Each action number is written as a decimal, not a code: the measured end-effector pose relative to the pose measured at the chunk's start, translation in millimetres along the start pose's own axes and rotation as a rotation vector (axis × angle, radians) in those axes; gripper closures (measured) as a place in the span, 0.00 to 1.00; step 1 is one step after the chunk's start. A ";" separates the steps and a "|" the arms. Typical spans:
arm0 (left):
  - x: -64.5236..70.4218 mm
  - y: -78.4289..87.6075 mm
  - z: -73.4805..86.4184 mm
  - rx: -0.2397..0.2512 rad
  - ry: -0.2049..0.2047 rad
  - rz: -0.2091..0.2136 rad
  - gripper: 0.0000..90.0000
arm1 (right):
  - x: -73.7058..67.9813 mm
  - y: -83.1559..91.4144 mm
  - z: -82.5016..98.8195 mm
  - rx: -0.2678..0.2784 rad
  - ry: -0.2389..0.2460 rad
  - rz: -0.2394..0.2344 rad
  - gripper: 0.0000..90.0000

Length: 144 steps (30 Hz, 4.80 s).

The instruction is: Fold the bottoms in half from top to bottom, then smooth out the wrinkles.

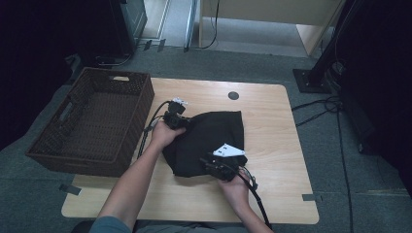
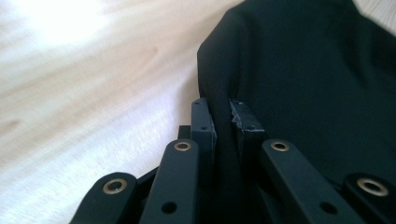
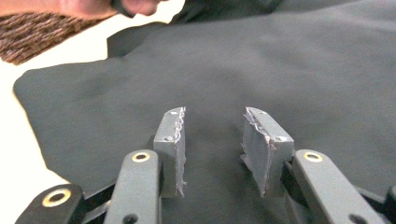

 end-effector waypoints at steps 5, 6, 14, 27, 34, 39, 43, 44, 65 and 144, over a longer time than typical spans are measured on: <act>2.2 9.9 -3.9 0.032 -0.015 0.010 0.91 | 3.3 -12.1 3.1 -0.014 0.006 0.022 0.68; 2.7 12.2 -5.4 0.046 -0.017 0.012 0.91 | 4.4 -15.7 2.9 -0.015 0.010 0.034 0.68; 17.9 34.3 -21.5 0.089 -0.051 0.047 0.91 | 11.4 -32.3 -3.7 -0.004 0.024 0.073 0.69; 61.5 57.8 1.0 0.117 -0.142 0.166 0.92 | 26.0 -54.3 -15.5 0.045 -0.045 0.105 0.72; 64.3 42.9 37.3 0.063 -0.169 0.140 0.91 | 33.1 -53.0 -16.2 0.070 -0.069 0.104 0.69; 63.2 36.4 46.6 0.049 -0.167 0.107 0.91 | 42.4 -31.3 -12.8 0.025 -0.066 0.139 0.69; 68.6 35.5 48.9 0.035 -0.183 0.099 0.91 | 50.6 -28.0 -0.8 -0.018 -0.074 0.127 0.71; 71.2 34.8 51.0 0.017 -0.197 0.092 0.90 | 52.4 -28.8 0.6 -0.013 -0.092 0.123 0.71; 80.2 38.3 57.6 -0.023 -0.123 0.112 0.63 | 71.9 3.5 1.4 -0.042 -0.142 0.111 0.73; 60.1 60.8 75.8 -0.023 -0.067 0.024 0.54 | 45.8 -5.0 -7.7 -0.061 -0.084 -0.027 0.69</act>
Point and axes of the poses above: each handheld gripper's, and its own axes: y roughly backward along the jaws, z roughly out of its underside, x roughly to its right, the point moved 5 cm from there along -y, roughly forward along the jaws, and after that the axes turned 11 degrees about y, right-handed, at the moved point
